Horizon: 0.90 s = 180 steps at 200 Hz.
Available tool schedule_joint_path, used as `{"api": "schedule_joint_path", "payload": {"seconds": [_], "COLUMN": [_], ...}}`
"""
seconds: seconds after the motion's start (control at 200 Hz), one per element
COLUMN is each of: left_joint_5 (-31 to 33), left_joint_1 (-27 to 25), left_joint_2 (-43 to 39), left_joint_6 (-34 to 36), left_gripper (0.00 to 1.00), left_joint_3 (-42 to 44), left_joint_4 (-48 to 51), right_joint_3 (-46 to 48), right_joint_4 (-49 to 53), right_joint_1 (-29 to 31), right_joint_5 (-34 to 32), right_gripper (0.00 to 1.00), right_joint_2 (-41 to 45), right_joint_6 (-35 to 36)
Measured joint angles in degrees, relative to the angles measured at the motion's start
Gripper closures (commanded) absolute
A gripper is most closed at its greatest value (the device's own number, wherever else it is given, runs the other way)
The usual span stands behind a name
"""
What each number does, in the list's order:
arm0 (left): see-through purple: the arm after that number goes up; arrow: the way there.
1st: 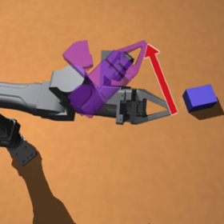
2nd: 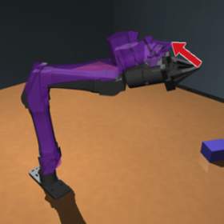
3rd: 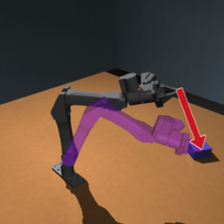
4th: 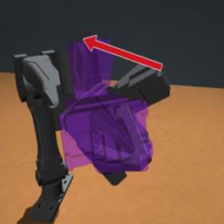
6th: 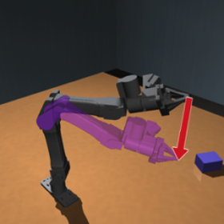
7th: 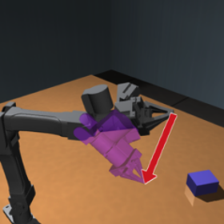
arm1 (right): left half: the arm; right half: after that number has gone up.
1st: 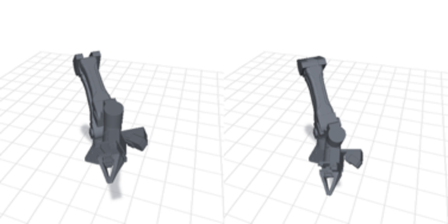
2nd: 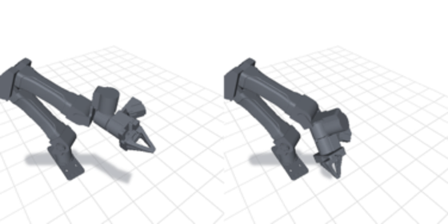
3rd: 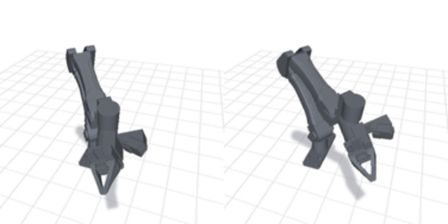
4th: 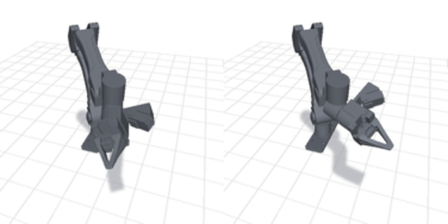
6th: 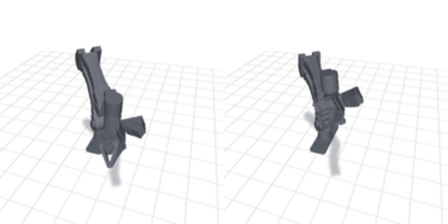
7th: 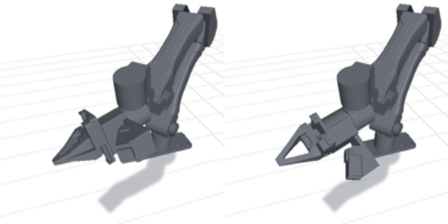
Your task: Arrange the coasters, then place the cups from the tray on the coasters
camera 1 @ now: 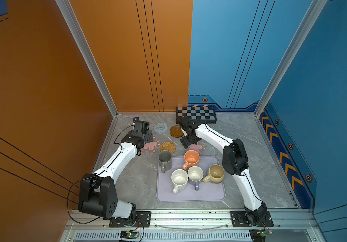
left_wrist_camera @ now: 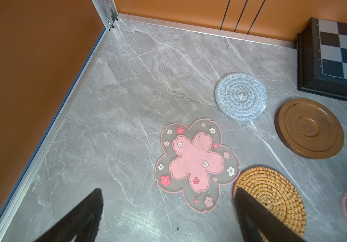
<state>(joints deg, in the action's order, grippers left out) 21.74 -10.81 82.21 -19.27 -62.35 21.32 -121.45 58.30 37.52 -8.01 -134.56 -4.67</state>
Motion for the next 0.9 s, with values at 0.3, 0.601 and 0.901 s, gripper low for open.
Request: {"api": "schedule_joint_path", "payload": {"seconds": [0.3,0.601,0.901], "left_joint_5": [-0.9,-2.14,-4.02], "left_joint_1": [0.74,0.92,1.07], "left_joint_2": [0.0,0.0,0.0], "left_joint_6": [0.17,0.37,0.33], "left_gripper": [0.02,0.02,0.02], "left_joint_3": [0.0,0.0,0.0], "left_joint_4": [0.48,0.96,1.27], "right_joint_3": [-0.26,-0.26,-0.2], "right_joint_4": [0.26,0.26,0.26], "right_joint_1": [0.83,1.22,1.49], "right_joint_5": [0.02,-1.55,-3.89], "right_gripper": [0.14,0.14,0.14], "right_joint_2": [-1.51,-1.86,-4.11], "right_joint_6": [0.63,1.07,1.03]}}
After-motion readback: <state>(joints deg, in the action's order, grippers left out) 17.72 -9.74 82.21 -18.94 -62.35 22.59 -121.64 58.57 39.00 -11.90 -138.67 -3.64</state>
